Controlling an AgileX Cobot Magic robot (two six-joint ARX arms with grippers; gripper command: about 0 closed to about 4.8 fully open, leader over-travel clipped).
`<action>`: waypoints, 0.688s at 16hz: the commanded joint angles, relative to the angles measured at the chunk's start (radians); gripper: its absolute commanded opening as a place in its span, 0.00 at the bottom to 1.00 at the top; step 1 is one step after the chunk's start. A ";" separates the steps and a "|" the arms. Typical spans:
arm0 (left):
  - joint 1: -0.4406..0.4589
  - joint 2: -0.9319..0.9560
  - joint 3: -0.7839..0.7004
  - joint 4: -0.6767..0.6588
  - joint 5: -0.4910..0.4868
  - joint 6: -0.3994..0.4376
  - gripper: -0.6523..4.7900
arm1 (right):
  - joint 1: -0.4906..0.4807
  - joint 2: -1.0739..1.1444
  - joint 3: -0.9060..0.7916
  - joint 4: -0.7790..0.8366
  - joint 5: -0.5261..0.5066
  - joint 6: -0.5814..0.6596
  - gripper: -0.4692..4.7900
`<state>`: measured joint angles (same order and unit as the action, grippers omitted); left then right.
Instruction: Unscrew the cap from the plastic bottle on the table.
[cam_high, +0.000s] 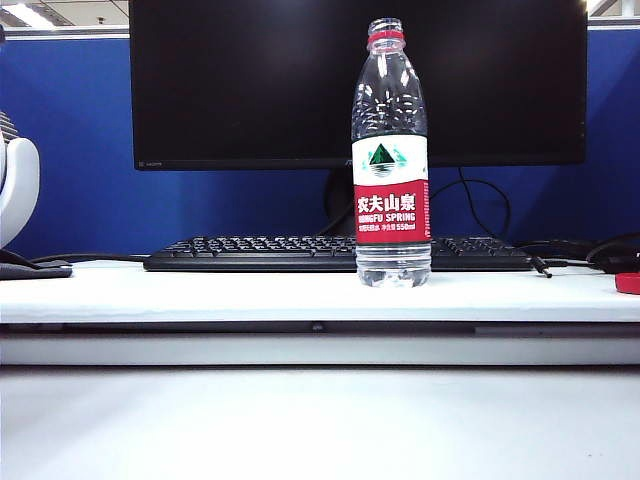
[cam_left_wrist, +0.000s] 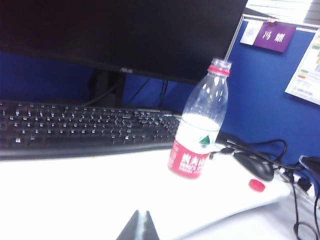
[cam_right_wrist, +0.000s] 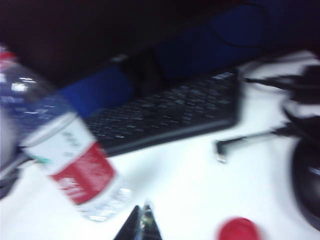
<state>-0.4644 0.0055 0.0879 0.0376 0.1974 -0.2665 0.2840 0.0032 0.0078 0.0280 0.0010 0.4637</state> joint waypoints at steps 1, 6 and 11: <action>0.001 -0.003 -0.040 0.016 0.001 -0.004 0.11 | -0.001 -0.002 -0.007 0.006 0.023 0.004 0.09; 0.001 -0.003 -0.080 0.014 -0.003 -0.022 0.11 | -0.001 -0.002 -0.007 -0.004 0.023 0.004 0.09; 0.001 -0.003 -0.080 0.024 -0.002 -0.023 0.11 | -0.001 -0.002 -0.007 -0.010 0.023 0.004 0.09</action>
<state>-0.4644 0.0055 0.0071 0.0490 0.1970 -0.2863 0.2840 0.0032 0.0082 0.0082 0.0231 0.4641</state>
